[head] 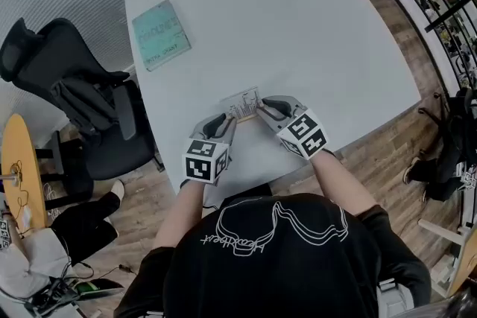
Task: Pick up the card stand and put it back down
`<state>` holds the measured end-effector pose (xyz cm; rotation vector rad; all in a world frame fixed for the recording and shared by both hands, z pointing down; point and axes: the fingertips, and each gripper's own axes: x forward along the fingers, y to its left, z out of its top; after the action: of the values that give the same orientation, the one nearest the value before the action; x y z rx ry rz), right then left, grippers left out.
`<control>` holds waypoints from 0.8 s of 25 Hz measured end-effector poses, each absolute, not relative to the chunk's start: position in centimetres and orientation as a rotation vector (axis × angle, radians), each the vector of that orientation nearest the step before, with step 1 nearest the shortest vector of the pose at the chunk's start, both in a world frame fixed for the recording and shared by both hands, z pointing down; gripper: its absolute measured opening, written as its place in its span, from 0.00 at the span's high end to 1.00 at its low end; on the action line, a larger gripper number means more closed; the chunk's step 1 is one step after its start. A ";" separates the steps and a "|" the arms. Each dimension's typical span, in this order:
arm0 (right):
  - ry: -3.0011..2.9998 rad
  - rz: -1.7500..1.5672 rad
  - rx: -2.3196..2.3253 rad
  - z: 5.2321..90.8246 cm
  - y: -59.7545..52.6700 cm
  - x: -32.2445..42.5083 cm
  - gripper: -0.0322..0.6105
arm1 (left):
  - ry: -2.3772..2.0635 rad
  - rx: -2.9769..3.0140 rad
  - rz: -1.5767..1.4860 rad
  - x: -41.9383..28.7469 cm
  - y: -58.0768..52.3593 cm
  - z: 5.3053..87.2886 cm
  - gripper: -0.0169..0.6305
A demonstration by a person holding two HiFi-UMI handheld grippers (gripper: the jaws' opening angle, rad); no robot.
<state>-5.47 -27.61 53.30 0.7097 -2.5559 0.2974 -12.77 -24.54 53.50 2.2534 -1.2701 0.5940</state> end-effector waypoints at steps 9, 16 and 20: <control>-2.518 0.305 0.674 56.0 -27.5 -5.4 0.80 | -1.259 2.241 0.624 -12.7 -24.5 56.2 0.81; -2.532 0.318 0.647 56.2 -27.3 -5.3 0.80 | -1.284 2.240 0.634 -12.5 -24.4 56.3 0.81; -2.525 0.341 0.643 56.2 -27.3 -5.2 0.80 | -1.301 2.226 0.636 -12.5 -24.4 56.3 0.81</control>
<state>-5.19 -27.30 56.22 0.6434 -2.5246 0.3406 -12.55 -24.37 56.28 2.2263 -1.3014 0.6363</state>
